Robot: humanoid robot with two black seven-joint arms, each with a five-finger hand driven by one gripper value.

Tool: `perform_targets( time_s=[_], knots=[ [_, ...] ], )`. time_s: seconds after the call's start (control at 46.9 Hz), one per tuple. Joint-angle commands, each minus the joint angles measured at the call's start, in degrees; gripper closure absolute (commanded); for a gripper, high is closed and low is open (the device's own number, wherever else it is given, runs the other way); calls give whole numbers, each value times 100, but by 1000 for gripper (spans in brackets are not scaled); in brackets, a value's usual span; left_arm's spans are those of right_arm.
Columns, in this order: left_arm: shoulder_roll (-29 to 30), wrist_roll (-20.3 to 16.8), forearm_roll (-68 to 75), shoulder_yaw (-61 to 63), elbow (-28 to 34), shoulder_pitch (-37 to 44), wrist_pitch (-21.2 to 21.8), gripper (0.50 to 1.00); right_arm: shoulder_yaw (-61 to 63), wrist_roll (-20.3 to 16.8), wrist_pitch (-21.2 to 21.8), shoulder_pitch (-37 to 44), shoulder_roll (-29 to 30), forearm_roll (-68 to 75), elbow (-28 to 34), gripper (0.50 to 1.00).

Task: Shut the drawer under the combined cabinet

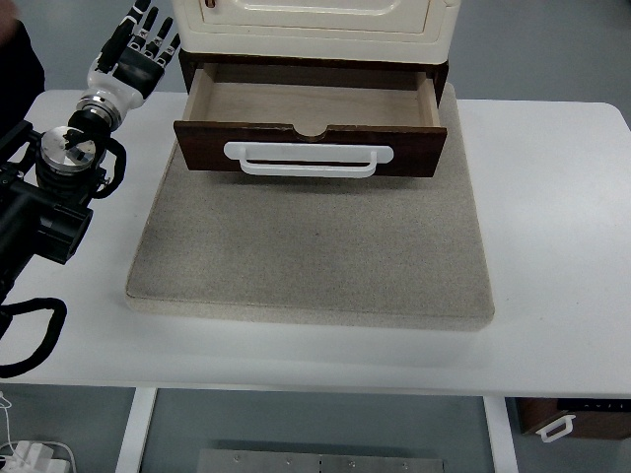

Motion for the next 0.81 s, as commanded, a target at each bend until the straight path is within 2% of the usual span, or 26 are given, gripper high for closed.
perform_targets(
  time_s=[0.0, 0.789],
  knots=[
    [0, 0, 1, 0, 0, -9, 0, 500, 0, -1, 0, 0, 0, -1, 0, 548],
    [79, 0, 1, -18, 202, -105, -18, 500, 0, -1, 0, 0, 0, -1, 0, 548]
  ],
)
